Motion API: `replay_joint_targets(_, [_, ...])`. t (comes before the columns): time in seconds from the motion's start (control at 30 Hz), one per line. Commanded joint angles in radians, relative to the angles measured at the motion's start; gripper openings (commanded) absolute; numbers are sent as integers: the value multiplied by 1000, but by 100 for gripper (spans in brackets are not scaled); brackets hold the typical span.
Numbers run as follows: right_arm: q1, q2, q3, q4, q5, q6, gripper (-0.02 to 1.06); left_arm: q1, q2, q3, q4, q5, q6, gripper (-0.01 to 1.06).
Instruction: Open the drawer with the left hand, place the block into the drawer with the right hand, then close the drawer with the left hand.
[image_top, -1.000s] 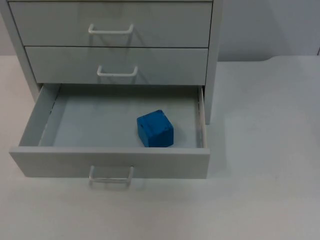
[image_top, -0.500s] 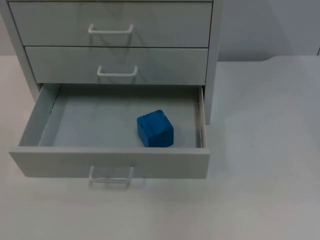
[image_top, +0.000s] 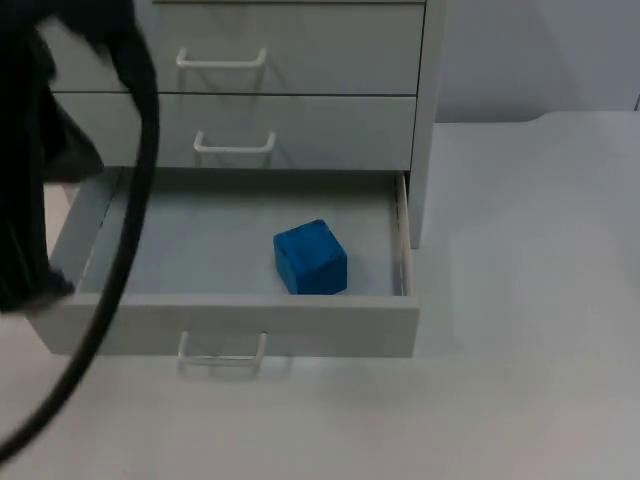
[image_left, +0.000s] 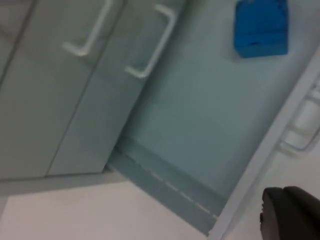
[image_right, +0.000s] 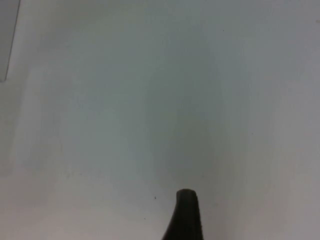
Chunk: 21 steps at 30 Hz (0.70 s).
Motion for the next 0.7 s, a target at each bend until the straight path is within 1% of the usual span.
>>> replay_joint_targets(0.0, [-2,-6,2,-7,-16,-11,64,-18,1,73,73,-89,-27,0])
replay_joint_targets(0.1, [-2,-6,2,-7,-18,-11,64,-21,1,169,153,-221,-27,0])
replay_joint_targets(0.13, [-2,-6,2,-7,-18,-11,64,-21,1,169,153,-221,-27,0])
replay_joint_targets(0.23, [-2,-6,2,-7,-18,-11,64,-21,8,222,228,-343,-27,0])
replay_joint_targets(0.27, [-2,-6,2,-7,-18,-11,64,-21,12,225,234,-359,-27,0])
replay_joint_targets(0.33, [-2,-6,2,-7,-18,-11,64,-21,28,225,234,-359,-30,0])
replay_joint_targets(0.43, [-2,-6,2,-7,-18,-11,64,-21,106,225,234,-364,-38,0])
replay_joint_targets(0.53, [-2,-6,2,-7,-18,-11,64,-21,153,225,234,-389,-38,0])
replay_joint_targets(0.57, [-2,-6,2,-7,-18,-11,64,-21,195,222,240,-411,-38,0])
replay_joint_targets(0.63, [-2,-6,2,-7,-18,-11,64,-21,257,217,261,-420,-61,0])
replay_joint_targets(0.67, [-2,-6,2,-7,-18,-11,64,-21,257,217,261,-420,-61,0])
